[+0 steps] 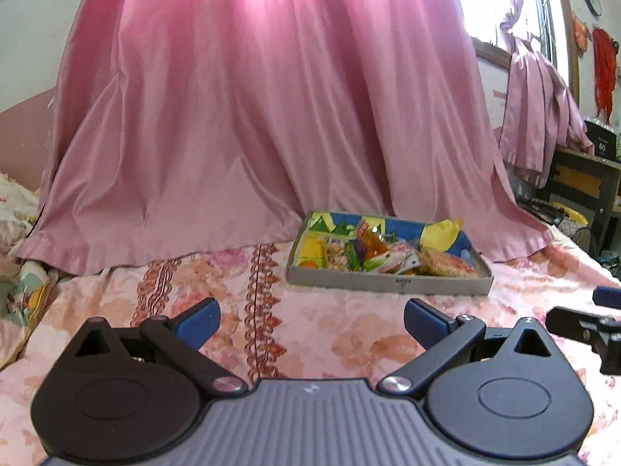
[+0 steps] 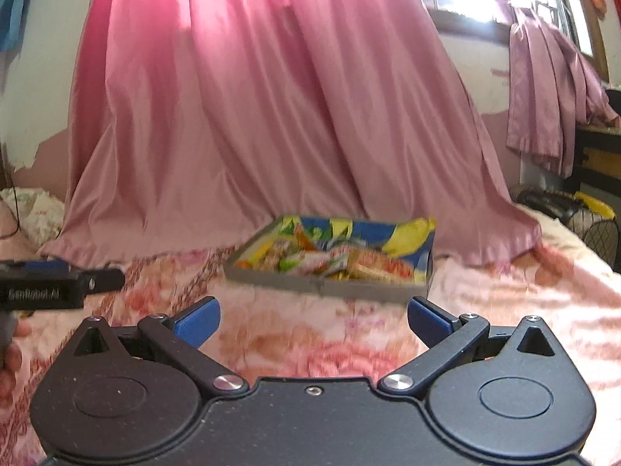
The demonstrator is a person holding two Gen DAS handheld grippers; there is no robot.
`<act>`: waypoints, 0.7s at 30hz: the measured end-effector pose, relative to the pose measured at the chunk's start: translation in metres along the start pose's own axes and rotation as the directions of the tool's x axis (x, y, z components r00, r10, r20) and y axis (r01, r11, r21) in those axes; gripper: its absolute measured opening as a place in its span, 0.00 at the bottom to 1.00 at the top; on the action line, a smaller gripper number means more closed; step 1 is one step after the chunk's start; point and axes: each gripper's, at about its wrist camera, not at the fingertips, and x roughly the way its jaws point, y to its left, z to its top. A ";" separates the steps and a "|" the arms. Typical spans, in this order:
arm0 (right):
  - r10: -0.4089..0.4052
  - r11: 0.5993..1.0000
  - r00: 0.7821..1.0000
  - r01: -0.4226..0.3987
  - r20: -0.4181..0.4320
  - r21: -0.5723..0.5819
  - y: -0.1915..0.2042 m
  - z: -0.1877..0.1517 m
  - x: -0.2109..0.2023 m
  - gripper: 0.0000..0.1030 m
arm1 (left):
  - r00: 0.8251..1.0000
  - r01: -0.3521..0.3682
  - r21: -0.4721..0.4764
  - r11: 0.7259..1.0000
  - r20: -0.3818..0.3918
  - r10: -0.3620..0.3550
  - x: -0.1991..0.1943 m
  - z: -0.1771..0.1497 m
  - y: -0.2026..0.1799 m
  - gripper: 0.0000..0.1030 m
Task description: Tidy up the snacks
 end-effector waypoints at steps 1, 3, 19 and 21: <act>0.001 1.000 1.000 -0.001 -0.006 0.005 0.000 -0.004 -0.001 0.99 | 1.000 -0.003 -0.001 1.000 -0.004 0.003 0.000 -0.002 0.000 1.00; 0.007 1.000 1.000 -0.006 -0.021 0.015 -0.001 -0.011 -0.001 0.99 | 1.000 -0.007 0.001 1.000 -0.009 0.007 0.000 -0.005 0.000 1.00; 0.017 0.999 0.997 -0.014 -0.078 0.036 -0.005 -0.023 0.008 0.99 | 0.998 -0.023 0.018 1.000 -0.065 0.024 0.001 -0.018 -0.004 1.00; 0.018 0.999 0.997 -0.015 -0.079 0.038 -0.005 -0.023 0.008 0.99 | 0.998 -0.023 0.020 1.000 -0.065 0.024 0.002 -0.018 -0.003 1.00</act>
